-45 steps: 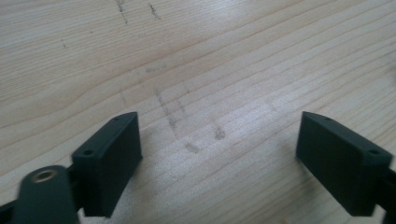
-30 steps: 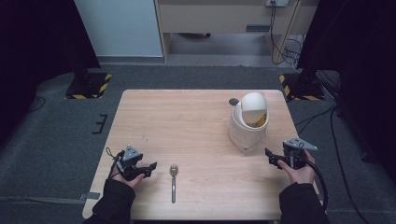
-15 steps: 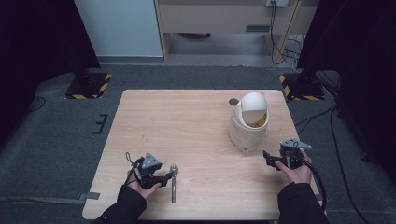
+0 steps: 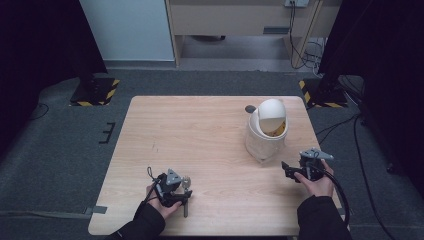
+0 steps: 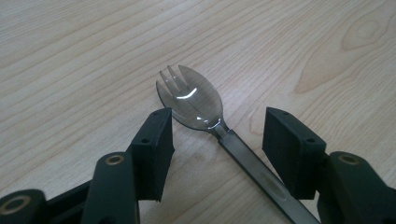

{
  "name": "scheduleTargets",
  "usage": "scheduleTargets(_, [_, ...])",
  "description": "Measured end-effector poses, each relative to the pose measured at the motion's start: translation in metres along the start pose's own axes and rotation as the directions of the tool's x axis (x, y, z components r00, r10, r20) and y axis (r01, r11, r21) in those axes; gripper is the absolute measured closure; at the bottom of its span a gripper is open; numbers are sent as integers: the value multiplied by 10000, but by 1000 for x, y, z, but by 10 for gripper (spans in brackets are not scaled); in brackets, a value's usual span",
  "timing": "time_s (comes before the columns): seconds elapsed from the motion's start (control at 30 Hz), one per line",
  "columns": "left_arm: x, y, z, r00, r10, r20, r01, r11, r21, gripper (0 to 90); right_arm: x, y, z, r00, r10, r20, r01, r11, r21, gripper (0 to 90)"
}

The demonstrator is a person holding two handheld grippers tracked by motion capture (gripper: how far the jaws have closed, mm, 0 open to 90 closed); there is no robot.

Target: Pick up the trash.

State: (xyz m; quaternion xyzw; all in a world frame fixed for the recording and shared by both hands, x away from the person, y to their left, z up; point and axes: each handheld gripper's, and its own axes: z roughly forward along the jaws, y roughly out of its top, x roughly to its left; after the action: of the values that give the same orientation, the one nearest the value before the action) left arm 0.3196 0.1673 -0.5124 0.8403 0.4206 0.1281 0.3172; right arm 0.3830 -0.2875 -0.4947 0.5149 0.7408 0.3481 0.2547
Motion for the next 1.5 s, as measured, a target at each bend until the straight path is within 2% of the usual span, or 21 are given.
scheduleTargets(0.17, [2, -1, 2, 9999, 36, -153, -30, 9992, 405, 485, 0, 0, 0, 10000, -23, -20, 23, 10000, 16, 194])
scheduleTargets(0.4, [7, 0, 1, 9998, 19, -201, -8, 9987, 510, 591, 0, 0, 0, 10000, -12, -11, 12, 10000, 31, 194])
scheduleTargets(0.47, [9, 0, 0, 9997, 2, -243, 12, 9984, 558, 635, 0, 0, 0, 10000, -12, -13, 12, 10000, 30, 194])
scheduleTargets(0.5, [9, 1, 1, 9996, -13, -294, 29, 9985, 552, 689, 0, 0, 0, 10000, -12, -12, 12, 10000, 31, 194])
scheduleTargets(0.53, [10, 1, 0, 9995, 3, -316, 16, 9982, 593, 689, 0, 0, 0, 10000, -12, -12, 12, 10000, 31, 194])
scheduleTargets(0.67, [12, 1, 0, 9994, 49, -356, -25, 9978, 667, 782, 0, 0, 0, 10000, -7, -17, 7, 10000, 31, 195])
scheduleTargets(0.87, [13, 2, -1, 9996, 189, -202, -175, 9976, 676, 793, 0, 0, 0, 10000, 16, -43, -16, 10000, 22, 202])
scheduleTargets(0.93, [13, 4, -4, 9996, 219, -154, -212, 9987, 462, 793, 0, 1, -1, 10000, 50, -43, -50, 10000, -29, 206])
scheduleTargets(1.07, [16, 8, -15, 9999, 120, -108, -124, 9993, -339, 793, 0, 1, -2, 9999, 134, -84, -134, 9999, -74, 209])
scheduleTargets(1.23, [19, 13, -28, 9999, 56, -84, -66, 9916, -1289, 793, 1, 4, -2, 9997, 134, -185, -138, 9997, -202, 215])
scheduleTargets(1.37, [19, 18, -39, 10000, 35, -18, -38, 9788, -2047, 793, 4, 9, -7, 9986, 294, -437, -320, 9978, -588, 219])
scheduleTargets(1.43, [20, 21, -45, 9999, -54, 140, 87, 9676, -2523, 793, 4, 13, -11, 9980, 377, -503, -414, 9963, -749, 220])
scheduleTargets(1.5, [19, 26, -51, 9996, -97, 283, 178, 9528, -3030, 793, 4, 16, -14, 9982, 340, -494, -381, 9956, -853, 225])
